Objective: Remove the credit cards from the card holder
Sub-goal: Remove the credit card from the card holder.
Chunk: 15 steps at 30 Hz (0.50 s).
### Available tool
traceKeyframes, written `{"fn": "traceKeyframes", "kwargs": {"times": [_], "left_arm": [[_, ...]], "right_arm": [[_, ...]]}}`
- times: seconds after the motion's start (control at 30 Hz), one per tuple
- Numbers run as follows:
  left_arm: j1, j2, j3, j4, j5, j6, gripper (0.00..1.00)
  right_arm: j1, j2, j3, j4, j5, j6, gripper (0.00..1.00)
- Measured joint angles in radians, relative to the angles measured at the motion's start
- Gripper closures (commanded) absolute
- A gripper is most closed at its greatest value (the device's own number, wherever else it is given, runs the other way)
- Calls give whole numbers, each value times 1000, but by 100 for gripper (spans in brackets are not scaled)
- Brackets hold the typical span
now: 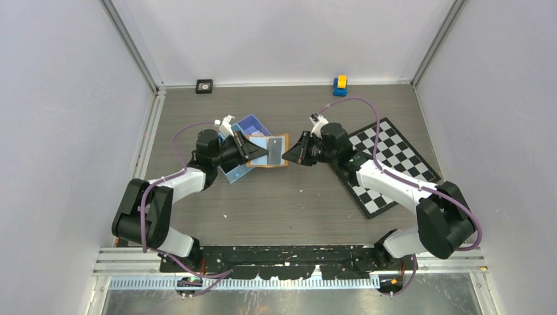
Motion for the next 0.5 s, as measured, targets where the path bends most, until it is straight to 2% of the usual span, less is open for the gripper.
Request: {"fn": "traceKeyframes", "kwargs": {"times": [0.33, 0.5], "left_arm": [[-24, 0, 24, -65, -23, 46, 100], [-54, 0, 39, -79, -14, 61, 100]], "right_arm": [[15, 17, 28, -72, 51, -41, 67], [22, 22, 29, -75, 58, -41, 59]]}}
